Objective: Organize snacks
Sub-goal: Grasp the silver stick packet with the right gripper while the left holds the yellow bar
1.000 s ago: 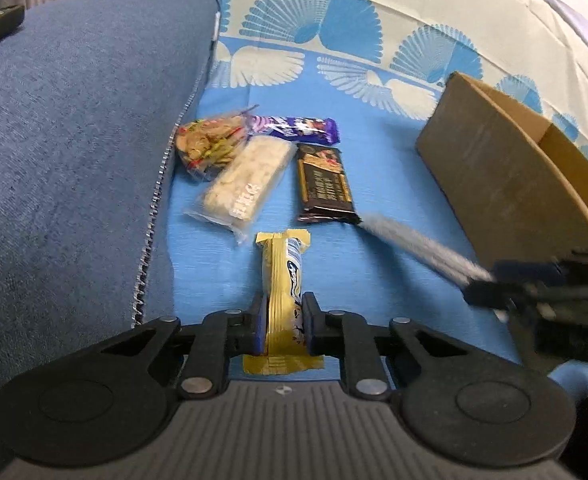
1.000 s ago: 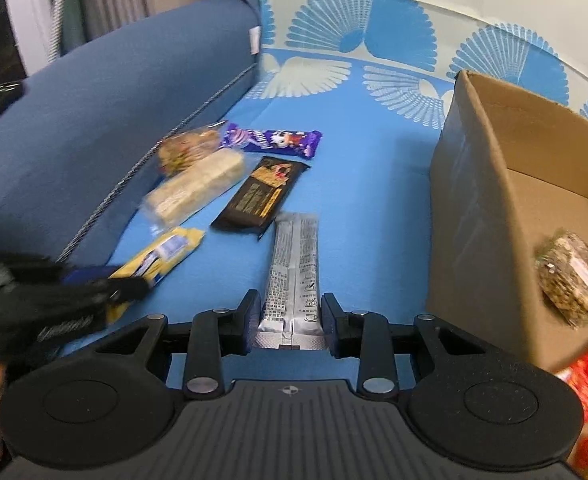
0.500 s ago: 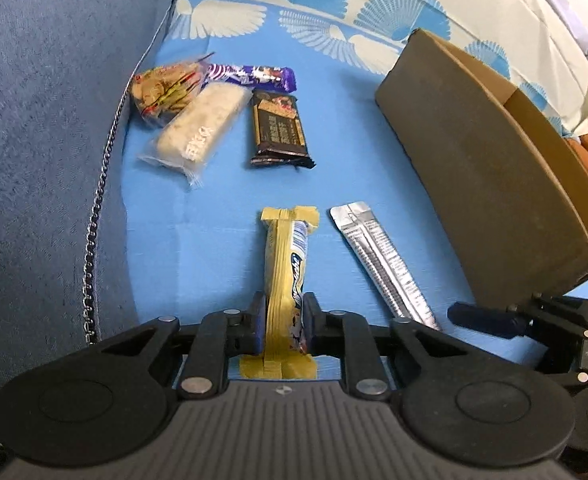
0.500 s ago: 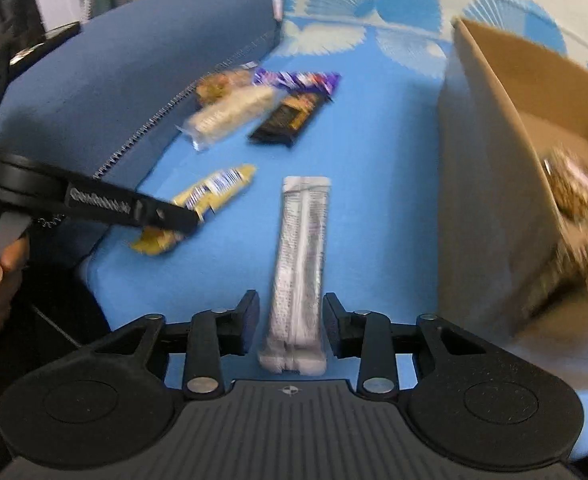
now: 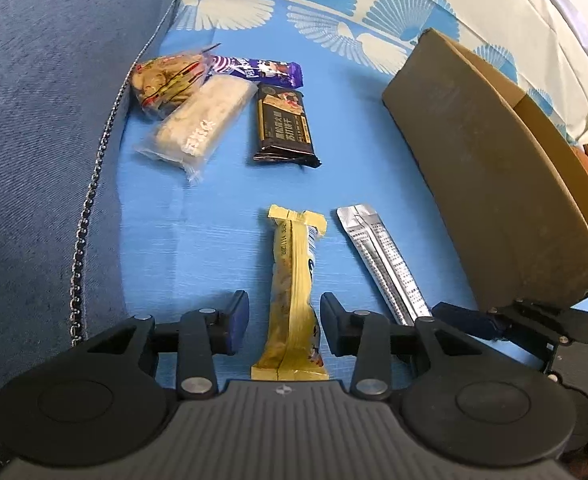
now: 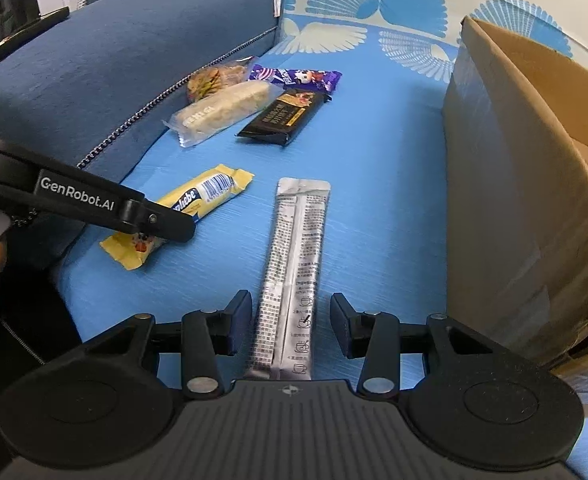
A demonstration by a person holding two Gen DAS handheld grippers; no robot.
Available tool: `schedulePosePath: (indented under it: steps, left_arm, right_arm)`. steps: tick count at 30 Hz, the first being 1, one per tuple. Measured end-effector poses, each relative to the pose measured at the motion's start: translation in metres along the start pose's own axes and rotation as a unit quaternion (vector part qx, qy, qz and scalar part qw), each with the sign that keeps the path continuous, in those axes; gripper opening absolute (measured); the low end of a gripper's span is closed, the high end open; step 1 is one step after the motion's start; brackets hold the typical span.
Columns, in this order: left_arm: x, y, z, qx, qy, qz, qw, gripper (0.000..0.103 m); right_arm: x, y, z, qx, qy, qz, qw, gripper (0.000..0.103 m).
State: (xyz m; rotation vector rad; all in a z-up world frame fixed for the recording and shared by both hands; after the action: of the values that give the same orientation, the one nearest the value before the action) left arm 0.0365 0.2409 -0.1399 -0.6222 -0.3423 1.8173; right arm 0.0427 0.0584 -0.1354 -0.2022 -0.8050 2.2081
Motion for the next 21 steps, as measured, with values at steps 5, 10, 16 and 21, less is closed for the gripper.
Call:
schedulePosePath:
  steps: [5, 10, 16, 21]
  left_arm:
    - [-0.005, 0.001, -0.001, -0.001, -0.007, -0.015, 0.9999, 0.044]
    - [-0.007, 0.002, 0.000, -0.004, -0.011, -0.024, 0.9996, 0.040]
    - [-0.010, 0.004, 0.008, -0.019, -0.018, -0.037, 0.9990, 0.018]
    - [-0.011, 0.013, 0.009, 0.014, -0.016, -0.025, 0.9995, 0.018]
  right_arm:
    - [-0.001, 0.000, 0.000, -0.002, 0.000, -0.001, 1.000, 0.045]
    - [0.003, 0.000, 0.001, -0.006, 0.003, 0.011, 1.000, 0.033]
    - [0.004, -0.001, 0.011, -0.014, 0.015, 0.018, 1.000, 0.030]
    - [0.002, 0.006, 0.012, 0.021, 0.003, 0.015, 1.000, 0.032]
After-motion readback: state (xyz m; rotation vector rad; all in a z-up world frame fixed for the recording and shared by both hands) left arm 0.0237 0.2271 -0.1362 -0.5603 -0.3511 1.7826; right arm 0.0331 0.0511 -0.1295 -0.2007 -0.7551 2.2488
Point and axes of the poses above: each gripper's, at about its wrist camera, not at the fingertips, and z roughly against the way its jaws point, x to its left, y to its underside, the point moved 5 cm from there along -z, roughly the way its jaws point
